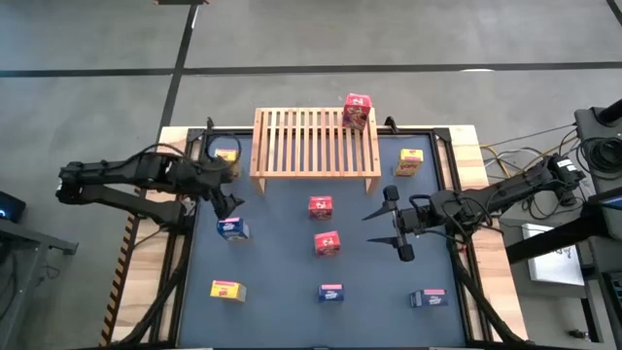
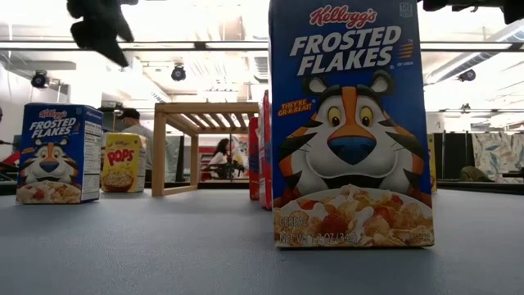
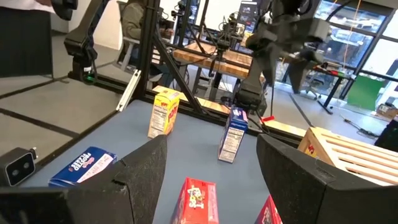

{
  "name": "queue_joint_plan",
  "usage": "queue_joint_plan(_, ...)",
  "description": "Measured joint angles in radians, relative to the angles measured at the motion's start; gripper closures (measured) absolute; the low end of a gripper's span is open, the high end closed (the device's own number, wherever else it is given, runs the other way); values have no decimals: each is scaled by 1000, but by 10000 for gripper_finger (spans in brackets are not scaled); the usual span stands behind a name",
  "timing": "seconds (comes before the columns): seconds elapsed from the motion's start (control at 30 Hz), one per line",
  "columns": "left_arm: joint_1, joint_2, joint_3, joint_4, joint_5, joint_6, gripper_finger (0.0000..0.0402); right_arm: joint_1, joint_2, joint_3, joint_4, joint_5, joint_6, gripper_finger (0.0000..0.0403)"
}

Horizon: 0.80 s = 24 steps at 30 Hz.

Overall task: Stack cereal on shelf
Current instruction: Put the top blue cereal box on the shelf

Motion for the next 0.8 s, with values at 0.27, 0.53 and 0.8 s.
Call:
queue_joint_plan(0.27, 0, 39, 0, -110, 65, 57, 43, -1, 1, -1, -24, 1, -16, 165)
queue_joint_plan(0.53, 0, 94, 0, -199, 77, 75, 43, -2, 1, -1, -25, 2, -15, 165)
queue_joint_plan(0.8, -8, 188, 0, -246, 99, 138, 43, -2, 1, -1, -27, 8, -21, 165)
